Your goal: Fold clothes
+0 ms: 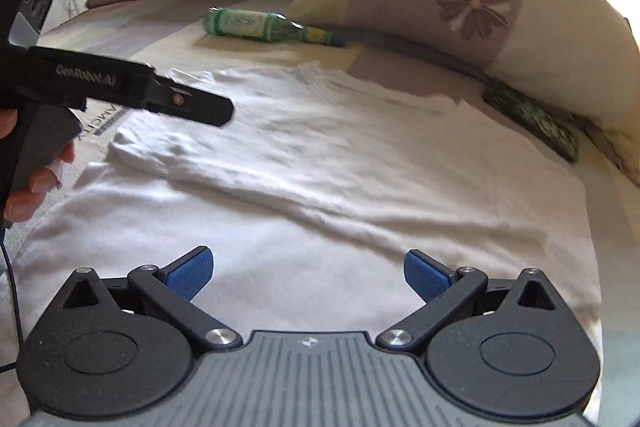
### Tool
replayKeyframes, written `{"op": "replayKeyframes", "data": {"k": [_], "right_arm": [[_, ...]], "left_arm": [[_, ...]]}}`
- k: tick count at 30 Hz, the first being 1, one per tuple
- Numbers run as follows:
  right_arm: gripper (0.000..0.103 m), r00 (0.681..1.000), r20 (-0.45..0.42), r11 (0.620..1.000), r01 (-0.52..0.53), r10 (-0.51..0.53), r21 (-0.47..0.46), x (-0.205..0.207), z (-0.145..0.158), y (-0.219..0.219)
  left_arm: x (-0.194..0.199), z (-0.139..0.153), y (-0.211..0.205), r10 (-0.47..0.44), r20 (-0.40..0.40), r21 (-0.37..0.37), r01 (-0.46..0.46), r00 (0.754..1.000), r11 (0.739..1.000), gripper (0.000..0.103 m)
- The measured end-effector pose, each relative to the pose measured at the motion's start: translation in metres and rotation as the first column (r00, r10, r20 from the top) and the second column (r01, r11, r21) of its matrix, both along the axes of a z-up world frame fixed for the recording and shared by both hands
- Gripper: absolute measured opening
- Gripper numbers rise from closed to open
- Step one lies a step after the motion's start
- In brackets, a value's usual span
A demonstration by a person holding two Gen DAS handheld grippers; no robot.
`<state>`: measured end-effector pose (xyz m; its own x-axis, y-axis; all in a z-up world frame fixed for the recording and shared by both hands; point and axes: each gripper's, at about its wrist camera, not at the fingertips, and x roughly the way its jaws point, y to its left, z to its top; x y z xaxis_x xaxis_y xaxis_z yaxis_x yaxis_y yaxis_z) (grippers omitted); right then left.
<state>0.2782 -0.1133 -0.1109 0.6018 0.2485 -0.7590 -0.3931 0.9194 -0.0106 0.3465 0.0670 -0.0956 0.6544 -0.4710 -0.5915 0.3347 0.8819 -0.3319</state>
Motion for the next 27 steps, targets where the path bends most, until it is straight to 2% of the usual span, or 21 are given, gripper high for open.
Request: {"op": "replayKeyframes", "data": {"k": [2, 7, 11, 16, 27], "right_arm": [[0.103, 0.998, -0.024, 0.998, 0.059, -0.058, 0.006, -0.018, -0.010, -0.023], [0.103, 0.979, -0.043, 0.980, 0.201, -0.201, 0.001, -0.065, -0.011, -0.066], [0.103, 0.961, -0.035, 0.962, 0.273, -0.273, -0.009, -0.085, -0.004, -0.076], [0.103, 0.957, -0.019, 0.957, 0.289, -0.289, -0.002, -0.094, -0.005, -0.072], [0.103, 0.954, 0.015, 0.952, 0.299, -0.301, 0.071, -0.104, -0.022, -0.082]], "left_arm": [[0.000, -0.001, -0.002, -0.006, -0.002, 0.004, 0.006, 1.000, 1.000, 0.102], [-0.002, 0.000, -0.004, -0.017, -0.001, -0.002, 0.017, 1.000, 1.000, 0.102], [-0.003, 0.002, -0.005, -0.024, 0.002, -0.010, 0.024, 1.000, 1.000, 0.102], [-0.004, 0.001, -0.010, -0.033, 0.001, 0.004, 0.033, 0.999, 0.999, 0.102], [-0.003, -0.013, -0.036, -0.066, -0.022, 0.124, 0.068, 0.998, 0.990, 0.102]]}}
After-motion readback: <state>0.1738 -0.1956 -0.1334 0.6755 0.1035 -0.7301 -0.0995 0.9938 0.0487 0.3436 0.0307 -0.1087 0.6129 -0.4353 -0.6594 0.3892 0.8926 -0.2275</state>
